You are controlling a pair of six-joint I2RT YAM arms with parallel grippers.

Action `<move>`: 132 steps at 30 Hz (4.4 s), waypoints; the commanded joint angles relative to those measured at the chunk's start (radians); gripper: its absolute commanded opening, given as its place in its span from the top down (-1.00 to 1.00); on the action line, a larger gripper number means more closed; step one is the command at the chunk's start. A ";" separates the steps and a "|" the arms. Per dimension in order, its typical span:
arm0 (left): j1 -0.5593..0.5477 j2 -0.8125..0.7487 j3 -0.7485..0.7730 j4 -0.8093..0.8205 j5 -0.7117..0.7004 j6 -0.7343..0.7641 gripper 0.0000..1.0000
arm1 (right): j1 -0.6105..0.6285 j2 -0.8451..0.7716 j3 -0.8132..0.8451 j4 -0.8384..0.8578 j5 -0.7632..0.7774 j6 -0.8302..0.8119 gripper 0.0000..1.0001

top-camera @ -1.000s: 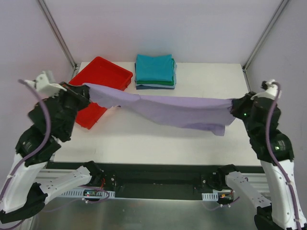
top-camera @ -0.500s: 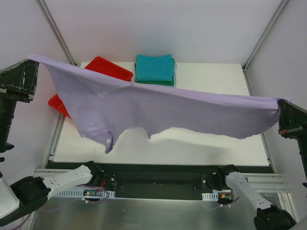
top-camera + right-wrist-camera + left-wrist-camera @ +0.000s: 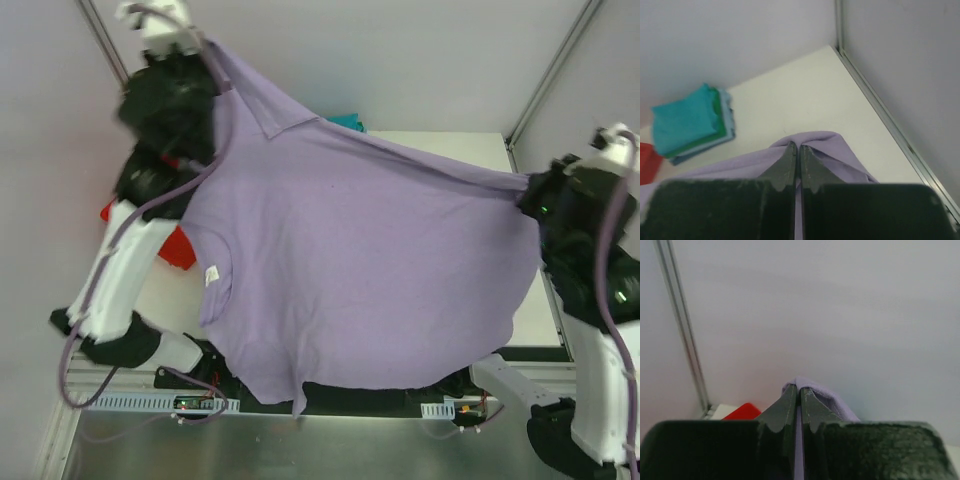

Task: Fold and stack the t-shirts
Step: Flatten out the tshirt, then grap the side of the flattened tshirt closest away from the robot with both arms

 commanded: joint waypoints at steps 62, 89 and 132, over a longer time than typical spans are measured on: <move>0.372 0.631 -0.724 -0.137 0.746 -0.693 -0.98 | -0.380 1.247 -0.096 0.193 -0.712 -0.169 -0.93; 0.088 -0.275 -1.325 -0.591 0.742 -0.894 -0.97 | -0.380 0.296 -0.878 0.408 -0.484 0.103 -0.93; -0.279 -0.235 -1.238 -0.492 0.671 -0.859 1.00 | -0.406 -0.173 -1.263 0.119 -0.571 0.442 -0.93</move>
